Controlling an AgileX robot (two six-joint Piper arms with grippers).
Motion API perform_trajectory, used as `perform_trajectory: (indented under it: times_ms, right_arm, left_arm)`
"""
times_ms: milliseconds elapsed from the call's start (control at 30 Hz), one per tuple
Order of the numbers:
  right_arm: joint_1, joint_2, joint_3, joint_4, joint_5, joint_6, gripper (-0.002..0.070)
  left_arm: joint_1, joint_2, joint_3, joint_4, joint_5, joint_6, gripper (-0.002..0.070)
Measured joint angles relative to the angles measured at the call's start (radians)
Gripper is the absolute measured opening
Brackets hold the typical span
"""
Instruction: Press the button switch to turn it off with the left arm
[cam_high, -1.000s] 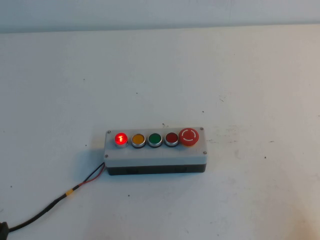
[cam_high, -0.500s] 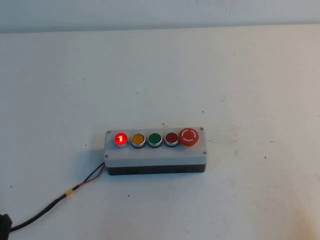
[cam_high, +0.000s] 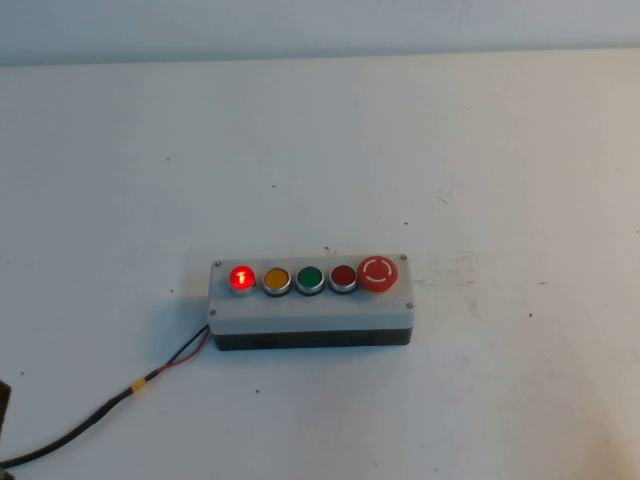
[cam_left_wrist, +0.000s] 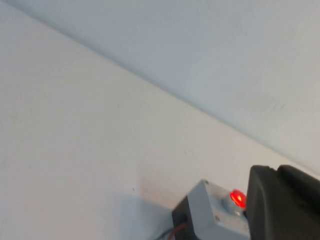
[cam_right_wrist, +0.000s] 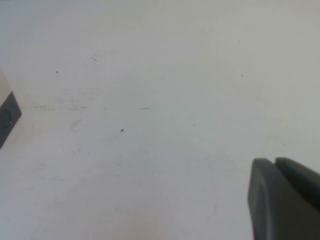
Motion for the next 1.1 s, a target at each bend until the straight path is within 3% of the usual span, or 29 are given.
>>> perform_trajectory:
  times_ms: [400,600,833,1100]
  right_arm:
    - [0.0,0.0,0.0,0.0,0.0,0.0,-0.0016]
    - [0.0,0.0,0.0,0.0,0.0,0.0,-0.0016]
    - [0.0,0.0,0.0,0.0,0.0,0.0,-0.0016]
    - [0.0,0.0,0.0,0.0,0.0,0.0,-0.0016]
  left_arm:
    - [0.0,0.738,-0.661,0.184,0.651,0.112,-0.0003]
    - [-0.036,1.094,-0.911,0.104,0.76,0.283,-0.0003]
    - [-0.182,1.484,-1.198,0.158,0.87,0.29,-0.0003]
    - [-0.222,1.769,-1.448,0.217,0.982,0.292,-0.0003]
